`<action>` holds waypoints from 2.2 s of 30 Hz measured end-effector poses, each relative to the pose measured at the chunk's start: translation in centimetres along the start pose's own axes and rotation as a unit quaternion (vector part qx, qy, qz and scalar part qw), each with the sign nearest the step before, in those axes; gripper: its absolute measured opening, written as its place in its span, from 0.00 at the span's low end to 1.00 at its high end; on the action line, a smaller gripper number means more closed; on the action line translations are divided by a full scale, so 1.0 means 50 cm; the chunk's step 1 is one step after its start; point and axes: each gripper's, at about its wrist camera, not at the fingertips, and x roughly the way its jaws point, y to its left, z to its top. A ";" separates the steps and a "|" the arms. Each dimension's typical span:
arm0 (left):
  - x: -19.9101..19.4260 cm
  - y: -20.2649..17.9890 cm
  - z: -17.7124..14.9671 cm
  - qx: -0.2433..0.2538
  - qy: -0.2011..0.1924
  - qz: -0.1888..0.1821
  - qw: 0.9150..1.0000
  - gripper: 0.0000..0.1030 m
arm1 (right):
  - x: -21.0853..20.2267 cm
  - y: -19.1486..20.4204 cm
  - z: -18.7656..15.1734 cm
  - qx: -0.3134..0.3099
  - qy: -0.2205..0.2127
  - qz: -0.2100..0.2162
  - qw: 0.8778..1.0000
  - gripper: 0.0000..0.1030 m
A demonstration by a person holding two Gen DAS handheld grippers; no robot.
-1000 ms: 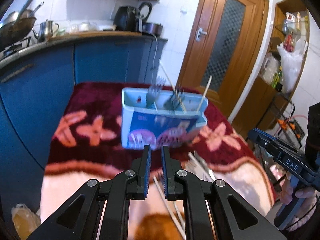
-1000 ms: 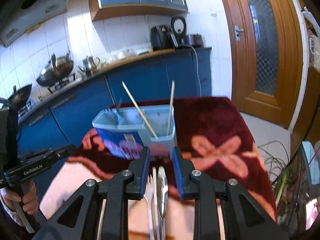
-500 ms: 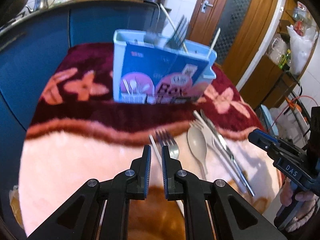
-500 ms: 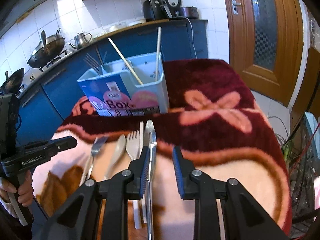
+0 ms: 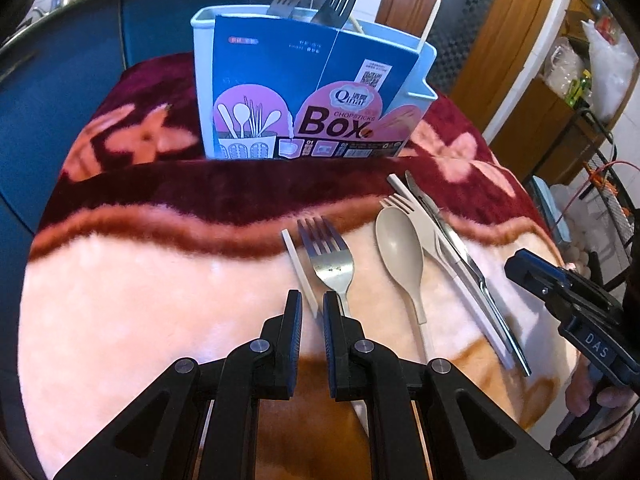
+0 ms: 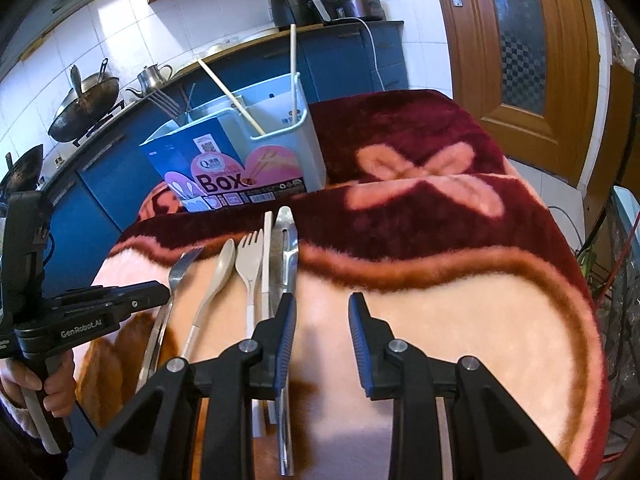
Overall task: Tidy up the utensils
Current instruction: 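Move both tools back toward the utensils on the blanket, then close left tool on a thin white stick while right tool grasps a steel fork, then lift and carry both held utensils up over the blue holder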
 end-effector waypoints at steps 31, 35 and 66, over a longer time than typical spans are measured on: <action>-0.059 0.105 0.019 -0.082 -0.076 -0.039 0.993 0.04 | 0.016 0.082 0.023 -0.053 0.021 0.011 0.998 0.29; -0.094 0.131 0.013 -0.088 -0.109 -0.027 0.990 0.04 | 0.030 0.122 0.032 -0.067 0.034 0.032 0.997 0.29; -0.180 0.189 -0.023 -0.088 -0.191 0.006 0.978 0.04 | 0.194 0.212 0.083 -0.028 0.143 0.129 0.981 0.34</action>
